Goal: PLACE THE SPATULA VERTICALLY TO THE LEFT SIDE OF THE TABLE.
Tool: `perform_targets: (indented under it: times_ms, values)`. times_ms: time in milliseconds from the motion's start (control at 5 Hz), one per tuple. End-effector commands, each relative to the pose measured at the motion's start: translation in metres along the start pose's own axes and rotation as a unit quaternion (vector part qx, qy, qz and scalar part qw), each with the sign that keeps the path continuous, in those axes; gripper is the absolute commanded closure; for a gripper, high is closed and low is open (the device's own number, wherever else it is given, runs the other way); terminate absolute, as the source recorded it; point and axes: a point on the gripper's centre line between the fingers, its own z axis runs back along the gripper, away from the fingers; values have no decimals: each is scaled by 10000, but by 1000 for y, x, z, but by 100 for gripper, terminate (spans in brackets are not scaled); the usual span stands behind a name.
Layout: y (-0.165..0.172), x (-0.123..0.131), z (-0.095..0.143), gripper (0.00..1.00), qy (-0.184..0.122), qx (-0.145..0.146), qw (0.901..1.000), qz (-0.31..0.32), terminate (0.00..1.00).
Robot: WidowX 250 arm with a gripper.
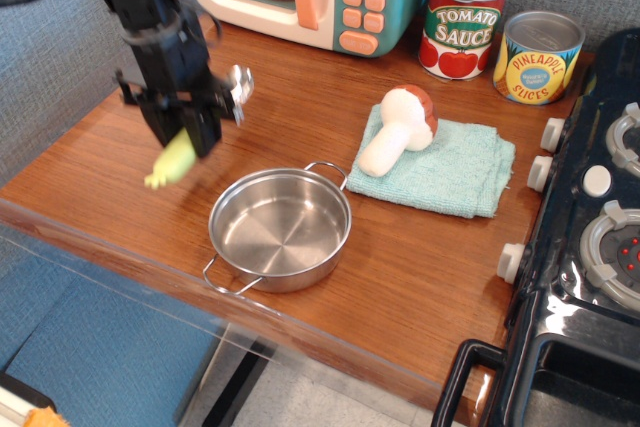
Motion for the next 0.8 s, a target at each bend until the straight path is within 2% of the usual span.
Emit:
perform_targets:
  times_ms: [0, 200, 600]
  values:
    - [41, 33, 12, 100, -240, 136, 9996, -110, 0]
    - [49, 39, 7, 100, -190, 305, 9985, -405, 0]
    - [61, 56, 10, 100, -343, 723, 9950, -593, 0]
